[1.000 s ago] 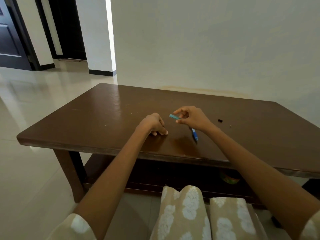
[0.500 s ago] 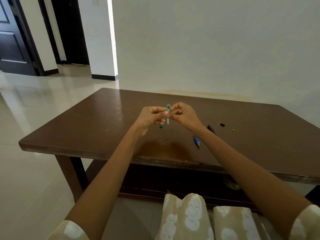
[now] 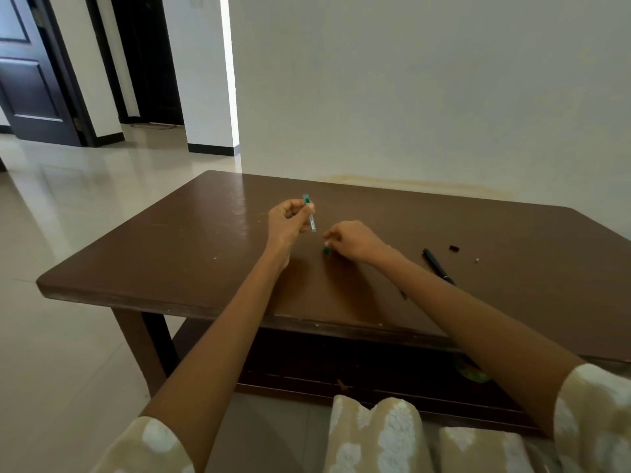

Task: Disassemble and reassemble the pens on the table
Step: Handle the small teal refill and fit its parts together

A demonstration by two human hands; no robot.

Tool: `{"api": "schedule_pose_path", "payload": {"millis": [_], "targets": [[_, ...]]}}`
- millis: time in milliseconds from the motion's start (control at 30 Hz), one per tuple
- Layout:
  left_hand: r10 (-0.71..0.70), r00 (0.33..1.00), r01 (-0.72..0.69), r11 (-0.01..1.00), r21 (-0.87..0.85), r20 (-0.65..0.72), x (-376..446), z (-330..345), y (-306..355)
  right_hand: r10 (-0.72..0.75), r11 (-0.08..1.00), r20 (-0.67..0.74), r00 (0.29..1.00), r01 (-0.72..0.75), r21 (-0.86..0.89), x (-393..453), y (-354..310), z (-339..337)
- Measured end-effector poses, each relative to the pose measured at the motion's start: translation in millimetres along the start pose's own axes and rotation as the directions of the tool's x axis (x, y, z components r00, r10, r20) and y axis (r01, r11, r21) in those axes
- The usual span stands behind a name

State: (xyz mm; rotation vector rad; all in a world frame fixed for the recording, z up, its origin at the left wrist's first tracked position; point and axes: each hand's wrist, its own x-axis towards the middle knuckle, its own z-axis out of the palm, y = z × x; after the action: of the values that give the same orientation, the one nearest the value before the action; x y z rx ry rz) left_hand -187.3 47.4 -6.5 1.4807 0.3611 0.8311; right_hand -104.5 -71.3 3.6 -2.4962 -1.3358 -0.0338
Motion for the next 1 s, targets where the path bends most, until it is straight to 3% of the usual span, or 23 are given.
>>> {"api": "schedule_pose_path", "payload": {"millis": [200,367,467,500,567,600,667,900,1000], "targets": [[0.017,1.000,-0.017,1.000,-0.026,-0.021,5.0,7.1,-4.8,0.035,0.996,0.038,0.999,-0.032,-0.078,14.2,-0.4,-1.8],[0.046,0.999,-0.046,0.999,0.017,0.010,1.3,5.9,-7.3,0.098,0.992,-0.001,0.995,-0.097,0.083,11.8,4.5,-1.8],[0.060,0.998,-0.061,0.998,0.028,0.025,-1.7,5.3,-7.6,0.166,0.952,-0.095,0.981,-0.134,0.276,6.1,4.7,-5.4],[0.069,0.997,-0.070,0.997,0.035,0.035,-3.0,5.4,-8.2,0.222,0.898,-0.150,0.964,-0.142,0.417,4.8,3.4,-7.2],[0.090,0.995,-0.092,0.995,0.040,0.047,-5.1,5.5,-9.4,0.372,0.644,-0.194,0.908,-0.102,0.758,2.9,-2.4,-13.1],[0.100,0.994,-0.101,0.994,0.036,0.045,-5.3,5.1,-9.6,0.409,0.509,-0.194,0.891,-0.047,0.859,2.5,-5.4,-16.8],[0.117,0.992,-0.118,0.992,0.031,0.042,-4.7,4.8,-9.8,0.403,0.421,-0.221,0.888,0.035,0.906,2.6,-9.7,-23.5],[0.135,0.984,-0.143,0.988,0.056,0.116,-6.9,3.0,-11.9,0.278,0.546,-0.278,0.919,0.087,0.833,4.0,-22.6,-26.2],[0.126,0.986,-0.133,0.989,0.058,0.109,-7.3,1.6,-13.4,0.287,0.501,-0.253,0.924,0.080,0.862,3.7,-22.9,-22.6]]}}
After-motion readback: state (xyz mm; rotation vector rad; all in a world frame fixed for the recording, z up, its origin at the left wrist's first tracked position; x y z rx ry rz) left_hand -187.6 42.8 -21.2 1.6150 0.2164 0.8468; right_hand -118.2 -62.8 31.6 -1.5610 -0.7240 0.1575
